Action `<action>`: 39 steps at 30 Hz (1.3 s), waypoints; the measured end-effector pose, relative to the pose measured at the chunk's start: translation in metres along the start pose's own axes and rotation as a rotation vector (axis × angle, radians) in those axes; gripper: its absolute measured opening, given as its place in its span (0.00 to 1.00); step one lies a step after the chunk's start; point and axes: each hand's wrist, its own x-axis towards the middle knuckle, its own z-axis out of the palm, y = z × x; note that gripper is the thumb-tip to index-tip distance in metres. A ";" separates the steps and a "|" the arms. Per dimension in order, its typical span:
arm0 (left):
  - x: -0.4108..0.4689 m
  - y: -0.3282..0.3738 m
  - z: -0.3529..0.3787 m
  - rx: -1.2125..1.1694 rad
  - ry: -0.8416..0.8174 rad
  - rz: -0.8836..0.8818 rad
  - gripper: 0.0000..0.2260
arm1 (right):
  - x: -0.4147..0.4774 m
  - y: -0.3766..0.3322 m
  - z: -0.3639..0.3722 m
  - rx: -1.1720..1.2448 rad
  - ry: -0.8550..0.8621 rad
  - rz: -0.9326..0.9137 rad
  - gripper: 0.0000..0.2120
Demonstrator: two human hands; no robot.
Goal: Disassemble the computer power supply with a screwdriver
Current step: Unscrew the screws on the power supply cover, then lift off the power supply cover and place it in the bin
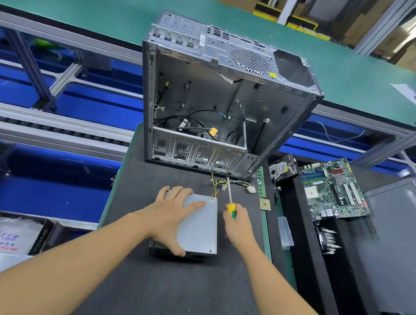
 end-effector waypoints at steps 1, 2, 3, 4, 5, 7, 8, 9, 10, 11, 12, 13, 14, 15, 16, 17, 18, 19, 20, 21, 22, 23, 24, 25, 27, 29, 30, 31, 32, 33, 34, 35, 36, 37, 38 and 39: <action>0.000 0.001 0.000 -0.041 0.009 -0.008 0.57 | 0.003 0.005 0.001 -0.057 -0.016 0.055 0.09; 0.000 0.002 -0.001 -0.085 0.015 -0.021 0.57 | 0.005 0.008 0.002 -0.113 -0.049 0.107 0.12; 0.000 0.002 -0.001 -0.125 0.015 -0.034 0.56 | 0.006 0.010 0.004 -0.159 -0.089 0.140 0.15; 0.000 0.002 -0.002 -0.152 0.007 -0.040 0.56 | 0.007 0.011 0.006 -0.183 -0.120 0.149 0.17; 0.000 0.003 -0.002 -0.161 -0.003 -0.039 0.56 | 0.008 0.013 0.009 -0.199 -0.141 0.147 0.18; -0.001 0.005 -0.002 -0.126 -0.020 -0.023 0.56 | 0.007 0.011 0.014 -0.275 -0.154 0.133 0.19; -0.002 0.006 -0.001 -0.100 -0.021 -0.017 0.56 | 0.006 0.007 0.014 -0.320 -0.140 0.117 0.19; -0.002 0.006 0.000 -0.086 -0.020 -0.013 0.56 | 0.005 0.002 0.013 -0.325 -0.109 0.076 0.20; -0.002 0.006 0.001 -0.088 -0.018 -0.013 0.56 | 0.003 -0.005 0.009 -0.266 -0.071 0.008 0.19; -0.002 0.006 0.000 -0.100 -0.018 -0.013 0.56 | 0.000 -0.013 0.005 -0.167 -0.036 -0.094 0.17; 0.000 0.005 -0.001 -0.114 -0.017 -0.011 0.56 | -0.004 -0.022 0.000 -0.086 -0.014 -0.215 0.15; 0.001 0.003 -0.002 -0.125 -0.013 -0.004 0.55 | -0.007 -0.033 -0.005 -0.063 -0.026 -0.344 0.14; 0.003 0.001 -0.003 -0.135 -0.007 0.003 0.54 | -0.011 -0.044 -0.010 -0.105 -0.075 -0.474 0.15; 0.004 0.000 -0.004 -0.146 0.001 0.011 0.53 | -0.013 -0.054 -0.012 -0.189 -0.154 -0.588 0.19; 0.004 0.000 -0.005 -0.156 0.008 0.017 0.52 | -0.015 -0.063 -0.012 -0.299 -0.253 -0.668 0.25; 0.004 -0.001 -0.005 -0.159 0.016 0.023 0.52 | -0.017 -0.070 -0.011 -0.408 -0.358 -0.703 0.32; 0.003 -0.001 -0.003 -0.153 0.026 0.025 0.52 | -0.018 -0.074 -0.010 -0.497 -0.454 -0.690 0.41; 0.003 -0.001 -0.002 -0.145 0.040 0.023 0.52 | -0.019 -0.076 -0.008 -0.569 -0.523 -0.653 0.50; 0.002 -0.002 -0.001 -0.139 0.057 0.019 0.52 | -0.018 -0.075 -0.007 -0.638 -0.567 -0.616 0.58; 0.002 -0.003 0.000 -0.135 0.069 0.017 0.51 | -0.019 -0.073 -0.007 -0.717 -0.594 -0.589 0.64; 0.003 -0.004 0.001 -0.130 0.071 0.019 0.50 | -0.019 -0.071 -0.006 -0.793 -0.609 -0.570 0.69; 0.003 -0.004 0.001 -0.125 0.064 0.021 0.49 | -0.019 -0.068 -0.006 -0.851 -0.617 -0.559 0.72; 0.003 -0.004 0.001 -0.123 0.055 0.025 0.49 | -0.020 -0.065 -0.005 -0.894 -0.615 -0.556 0.74; 0.003 -0.004 0.001 -0.125 0.054 0.029 0.49 | -0.021 -0.063 -0.003 -0.925 -0.604 -0.565 0.75; 0.001 -0.004 0.002 -0.127 0.068 0.040 0.49 | -0.023 -0.060 0.000 -0.951 -0.563 -0.600 0.74; -0.002 -0.004 0.002 -0.112 0.090 0.046 0.51 | -0.028 -0.059 0.001 -0.930 -0.522 -0.651 0.71; -0.003 -0.003 0.002 -0.094 0.104 0.043 0.52 | -0.029 -0.059 0.001 -0.914 -0.500 -0.675 0.70; -0.005 -0.001 0.003 -0.069 0.116 0.037 0.54 | -0.030 -0.059 0.001 -0.899 -0.483 -0.690 0.69; -0.008 0.001 0.004 -0.042 0.122 0.024 0.55 | -0.032 -0.059 0.001 -0.887 -0.476 -0.696 0.68; -0.011 0.002 0.007 -0.015 0.121 0.002 0.57 | -0.035 -0.059 0.002 -0.881 -0.471 -0.698 0.68; -0.015 0.002 0.009 0.007 0.115 -0.030 0.58 | -0.036 -0.058 0.003 -0.888 -0.462 -0.704 0.68; -0.019 0.001 0.011 0.025 0.103 -0.064 0.59 | -0.038 -0.057 0.005 -0.910 -0.449 -0.716 0.68; -0.023 -0.002 0.012 0.042 0.085 -0.090 0.60 | -0.039 -0.057 0.006 -0.938 -0.433 -0.727 0.68; -0.027 -0.005 0.013 0.058 0.068 -0.107 0.60 | -0.039 -0.057 0.006 -0.960 -0.421 -0.734 0.67; -0.031 -0.008 0.013 0.071 0.055 -0.116 0.59 | -0.040 -0.057 0.005 -0.969 -0.415 -0.743 0.67; -0.034 -0.009 0.012 0.076 0.047 -0.125 0.59 | -0.039 -0.058 0.005 -0.971 -0.415 -0.753 0.67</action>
